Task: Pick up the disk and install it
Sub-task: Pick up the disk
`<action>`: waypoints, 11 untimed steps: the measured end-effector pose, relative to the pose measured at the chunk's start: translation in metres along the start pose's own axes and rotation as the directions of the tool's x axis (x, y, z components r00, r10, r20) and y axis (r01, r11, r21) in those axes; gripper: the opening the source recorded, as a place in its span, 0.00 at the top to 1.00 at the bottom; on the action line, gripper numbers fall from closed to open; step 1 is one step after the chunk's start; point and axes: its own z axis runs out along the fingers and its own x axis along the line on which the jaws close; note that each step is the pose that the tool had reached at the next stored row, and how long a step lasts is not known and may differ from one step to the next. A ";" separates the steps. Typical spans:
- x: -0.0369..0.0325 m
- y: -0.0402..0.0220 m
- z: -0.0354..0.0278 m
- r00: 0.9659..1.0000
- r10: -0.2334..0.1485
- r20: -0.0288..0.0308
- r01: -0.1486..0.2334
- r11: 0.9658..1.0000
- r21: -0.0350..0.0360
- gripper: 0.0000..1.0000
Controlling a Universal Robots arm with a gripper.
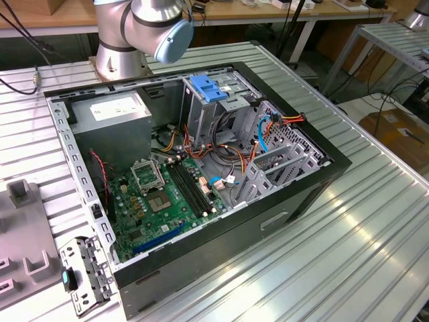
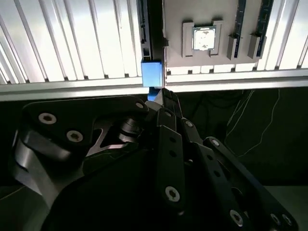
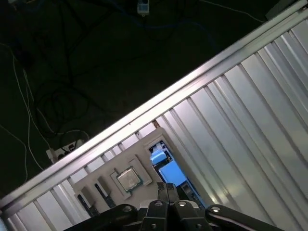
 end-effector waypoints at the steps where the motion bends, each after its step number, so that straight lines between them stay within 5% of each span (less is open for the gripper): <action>1: 0.0000 0.0000 0.0000 1.000 -0.016 0.000 0.016 1.000 0.001 0.89; 8: 0.0000 0.0000 0.0000 0.992 -0.129 -0.003 0.129 0.992 0.004 0.89; 11: 0.0000 0.0000 0.0000 0.983 -0.183 -0.004 0.183 0.983 0.005 0.89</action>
